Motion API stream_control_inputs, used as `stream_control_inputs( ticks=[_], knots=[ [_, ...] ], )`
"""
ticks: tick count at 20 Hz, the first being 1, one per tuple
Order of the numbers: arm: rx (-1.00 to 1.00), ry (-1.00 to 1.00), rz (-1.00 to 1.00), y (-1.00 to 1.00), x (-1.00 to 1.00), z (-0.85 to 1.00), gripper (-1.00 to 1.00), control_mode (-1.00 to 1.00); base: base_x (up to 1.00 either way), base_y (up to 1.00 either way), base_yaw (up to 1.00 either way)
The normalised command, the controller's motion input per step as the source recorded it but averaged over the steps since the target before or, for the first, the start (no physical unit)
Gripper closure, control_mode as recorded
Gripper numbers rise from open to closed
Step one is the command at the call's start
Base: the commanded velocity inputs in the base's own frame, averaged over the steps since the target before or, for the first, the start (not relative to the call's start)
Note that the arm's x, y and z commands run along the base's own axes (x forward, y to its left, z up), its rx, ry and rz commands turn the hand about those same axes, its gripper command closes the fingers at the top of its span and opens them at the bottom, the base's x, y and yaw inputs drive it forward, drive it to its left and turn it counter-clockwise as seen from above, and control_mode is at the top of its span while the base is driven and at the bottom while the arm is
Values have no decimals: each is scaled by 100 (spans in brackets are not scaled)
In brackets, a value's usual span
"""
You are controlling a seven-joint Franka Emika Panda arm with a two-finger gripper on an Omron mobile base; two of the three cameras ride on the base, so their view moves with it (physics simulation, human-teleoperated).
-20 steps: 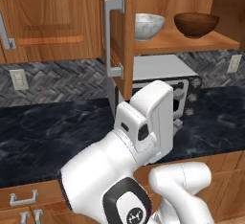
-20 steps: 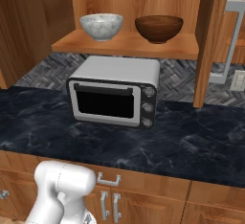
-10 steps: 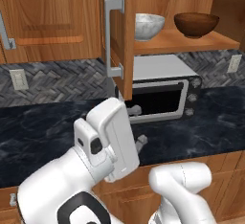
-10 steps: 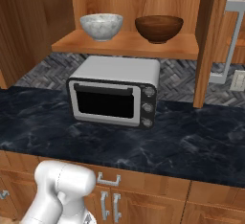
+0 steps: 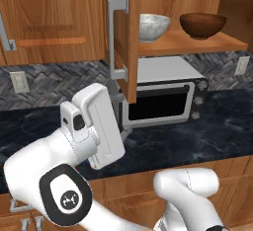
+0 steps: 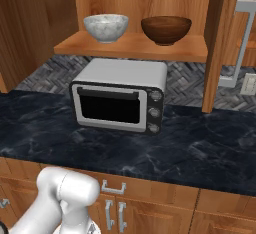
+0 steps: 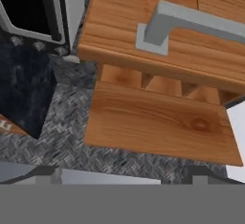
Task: Open the cabinet. Pick the bowls from the counter and place them in the cabinet. Then close the cabinet.
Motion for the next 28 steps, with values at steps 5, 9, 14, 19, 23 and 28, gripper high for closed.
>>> stream_control_inputs(
  ticks=[5,9,14,19,23,28],
  knots=[
    [0,3,0,0,65,-2,-100,-100,0,0,0],
    [0,0,0,9,66,-8,-100,-100,0,0,0],
    [0,0,0,12,60,-4,-100,-100,0,0,0],
    [0,0,0,11,53,0,-100,-100,0,0,0],
    [0,0,0,3,37,0,-100,-100,0,0,0],
    [0,0,0,-15,3,8,-100,-100,0,0,0]
  ],
)
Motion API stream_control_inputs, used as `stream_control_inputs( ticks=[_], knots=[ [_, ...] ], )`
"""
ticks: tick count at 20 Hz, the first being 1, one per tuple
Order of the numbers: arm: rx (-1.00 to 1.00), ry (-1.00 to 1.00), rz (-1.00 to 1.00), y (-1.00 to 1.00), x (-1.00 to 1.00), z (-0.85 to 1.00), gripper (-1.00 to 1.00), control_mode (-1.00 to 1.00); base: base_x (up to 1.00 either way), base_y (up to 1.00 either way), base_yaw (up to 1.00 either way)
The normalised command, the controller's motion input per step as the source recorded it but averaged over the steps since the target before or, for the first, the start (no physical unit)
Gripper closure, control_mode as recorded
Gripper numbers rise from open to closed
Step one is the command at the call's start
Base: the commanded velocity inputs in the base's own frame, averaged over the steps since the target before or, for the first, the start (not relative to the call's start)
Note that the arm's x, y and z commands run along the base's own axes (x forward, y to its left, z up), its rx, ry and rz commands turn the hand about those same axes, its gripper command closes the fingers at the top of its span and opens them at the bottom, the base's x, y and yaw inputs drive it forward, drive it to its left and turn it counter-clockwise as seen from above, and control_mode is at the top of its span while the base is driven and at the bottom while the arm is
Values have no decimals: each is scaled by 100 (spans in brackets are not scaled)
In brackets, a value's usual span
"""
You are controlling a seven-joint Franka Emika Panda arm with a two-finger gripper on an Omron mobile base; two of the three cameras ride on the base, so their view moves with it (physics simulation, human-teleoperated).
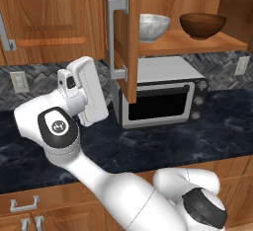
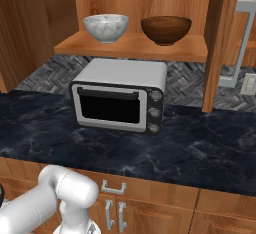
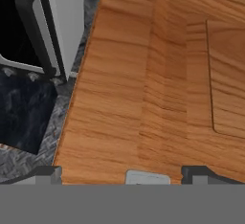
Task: Open the cabinet. Pick the bowls from the counter and place them in the cabinet. Then close the cabinet.
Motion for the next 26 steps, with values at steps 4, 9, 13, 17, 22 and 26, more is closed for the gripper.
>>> stream_control_inputs(
  ticks=[4,9,13,17,22,26],
  knots=[
    [0,0,-3,-49,0,13,-100,-100,0,0,0],
    [0,0,-1,-61,0,16,-100,-100,0,0,0],
    [0,0,0,-71,0,19,-100,-100,0,0,0],
    [0,0,0,-89,0,11,-100,-100,0,0,0],
    [0,0,3,-100,4,0,-100,-100,0,0,0],
    [0,0,6,-100,17,0,-100,-100,0,0,0]
  ],
)
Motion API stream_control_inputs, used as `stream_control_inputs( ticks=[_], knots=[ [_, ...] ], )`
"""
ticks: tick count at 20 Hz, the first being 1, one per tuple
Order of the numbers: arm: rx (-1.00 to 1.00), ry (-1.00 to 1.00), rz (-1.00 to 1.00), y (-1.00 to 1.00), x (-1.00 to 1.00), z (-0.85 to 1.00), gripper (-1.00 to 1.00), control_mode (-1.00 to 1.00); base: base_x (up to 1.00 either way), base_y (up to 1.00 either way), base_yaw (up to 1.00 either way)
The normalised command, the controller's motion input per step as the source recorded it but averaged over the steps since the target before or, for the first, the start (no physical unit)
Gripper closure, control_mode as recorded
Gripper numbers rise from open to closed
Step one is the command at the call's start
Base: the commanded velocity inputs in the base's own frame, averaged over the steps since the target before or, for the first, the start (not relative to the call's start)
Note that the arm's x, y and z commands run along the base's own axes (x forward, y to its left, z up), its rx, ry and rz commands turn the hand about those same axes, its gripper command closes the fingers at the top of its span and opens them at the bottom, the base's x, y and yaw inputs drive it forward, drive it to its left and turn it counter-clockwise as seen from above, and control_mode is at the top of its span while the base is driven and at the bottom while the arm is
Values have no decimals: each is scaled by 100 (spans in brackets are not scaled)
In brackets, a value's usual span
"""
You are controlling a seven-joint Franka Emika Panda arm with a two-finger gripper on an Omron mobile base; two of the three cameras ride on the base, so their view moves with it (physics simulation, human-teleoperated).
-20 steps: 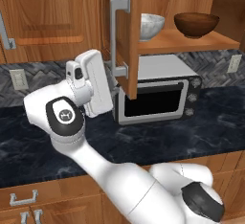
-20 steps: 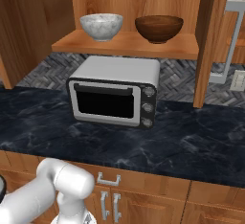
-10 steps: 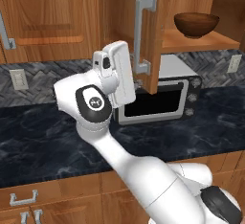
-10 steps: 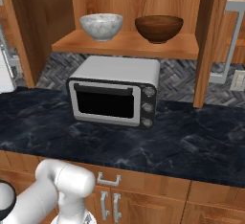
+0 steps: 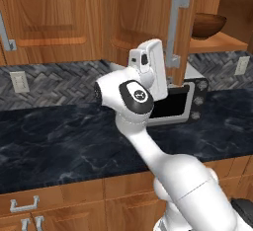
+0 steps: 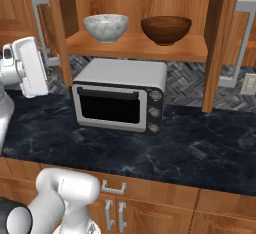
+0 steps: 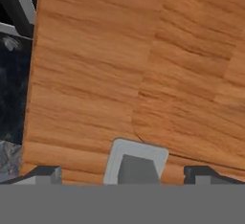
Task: Open the cabinet. Pick the bowls from the counter and place them in the cabinet. Then close the cabinet.
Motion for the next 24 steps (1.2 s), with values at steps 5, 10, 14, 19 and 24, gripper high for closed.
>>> stream_control_inputs(
  ticks=[5,10,14,19,24],
  knots=[
    [0,3,11,-85,40,0,-100,-100,0,0,0],
    [1,8,15,-63,86,0,-100,-100,0,0,0],
    [5,10,16,-47,100,0,-100,-100,0,0,0],
    [4,13,16,-32,100,0,-100,-100,0,0,0],
    [1,18,14,-27,100,0,-100,-100,0,0,0]
  ],
)
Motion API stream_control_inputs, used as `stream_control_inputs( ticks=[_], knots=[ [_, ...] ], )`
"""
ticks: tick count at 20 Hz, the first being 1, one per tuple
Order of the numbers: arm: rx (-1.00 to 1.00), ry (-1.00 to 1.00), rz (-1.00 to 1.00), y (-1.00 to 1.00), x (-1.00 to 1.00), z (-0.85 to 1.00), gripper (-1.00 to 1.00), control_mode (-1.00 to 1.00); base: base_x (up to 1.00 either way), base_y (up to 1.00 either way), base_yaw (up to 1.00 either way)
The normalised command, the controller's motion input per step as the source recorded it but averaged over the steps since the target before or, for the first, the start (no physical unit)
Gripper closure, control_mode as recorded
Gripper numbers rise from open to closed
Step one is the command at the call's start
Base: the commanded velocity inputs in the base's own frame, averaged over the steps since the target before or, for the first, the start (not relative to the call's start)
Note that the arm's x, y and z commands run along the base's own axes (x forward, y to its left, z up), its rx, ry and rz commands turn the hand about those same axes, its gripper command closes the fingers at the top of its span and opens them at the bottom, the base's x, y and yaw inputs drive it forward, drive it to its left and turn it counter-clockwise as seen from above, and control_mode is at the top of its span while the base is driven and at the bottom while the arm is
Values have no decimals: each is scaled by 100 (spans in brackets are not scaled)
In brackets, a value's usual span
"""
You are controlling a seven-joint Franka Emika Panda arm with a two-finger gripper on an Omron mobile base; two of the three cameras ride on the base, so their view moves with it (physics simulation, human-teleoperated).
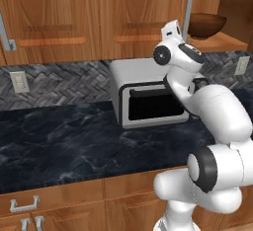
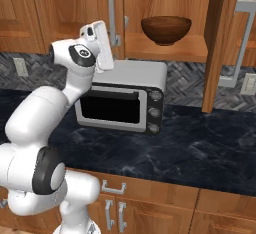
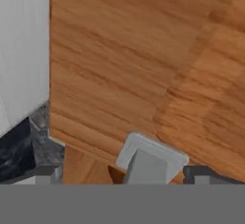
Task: Open the cabinet. Pick the bowls from the counter and place them in the cabinet. Then close the cabinet.
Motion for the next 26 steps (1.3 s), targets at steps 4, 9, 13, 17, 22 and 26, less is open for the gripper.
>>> stream_control_inputs(
  ticks=[4,9,13,17,22,26],
  knots=[
    [0,19,14,-19,100,0,-100,-100,0,0,0],
    [0,16,10,-6,89,0,-100,-100,0,0,0],
    [0,1,0,-2,11,-29,-100,-100,0,0,0],
    [0,0,3,9,0,-71,-100,-100,0,0,0],
    [0,0,8,53,7,-17,-100,-100,0,0,0],
    [0,1,14,94,23,-11,-100,-100,0,0,0]
  ],
)
